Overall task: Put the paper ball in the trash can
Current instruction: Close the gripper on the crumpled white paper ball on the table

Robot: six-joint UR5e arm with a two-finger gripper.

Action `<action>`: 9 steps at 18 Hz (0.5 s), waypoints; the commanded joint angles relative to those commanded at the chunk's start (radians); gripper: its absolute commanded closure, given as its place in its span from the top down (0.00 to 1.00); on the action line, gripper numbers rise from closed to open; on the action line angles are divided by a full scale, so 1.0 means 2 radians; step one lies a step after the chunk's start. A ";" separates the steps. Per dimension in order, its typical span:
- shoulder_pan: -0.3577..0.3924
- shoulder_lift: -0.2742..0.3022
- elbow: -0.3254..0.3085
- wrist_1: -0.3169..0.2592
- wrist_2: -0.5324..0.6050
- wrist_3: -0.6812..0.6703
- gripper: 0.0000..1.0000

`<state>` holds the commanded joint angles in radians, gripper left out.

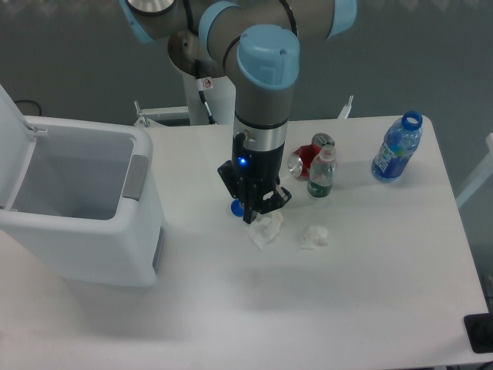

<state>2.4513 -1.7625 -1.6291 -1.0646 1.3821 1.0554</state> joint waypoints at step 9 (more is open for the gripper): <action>0.006 0.005 0.007 0.002 -0.001 -0.051 0.00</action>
<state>2.4635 -1.7518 -1.6153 -1.0615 1.3806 0.9528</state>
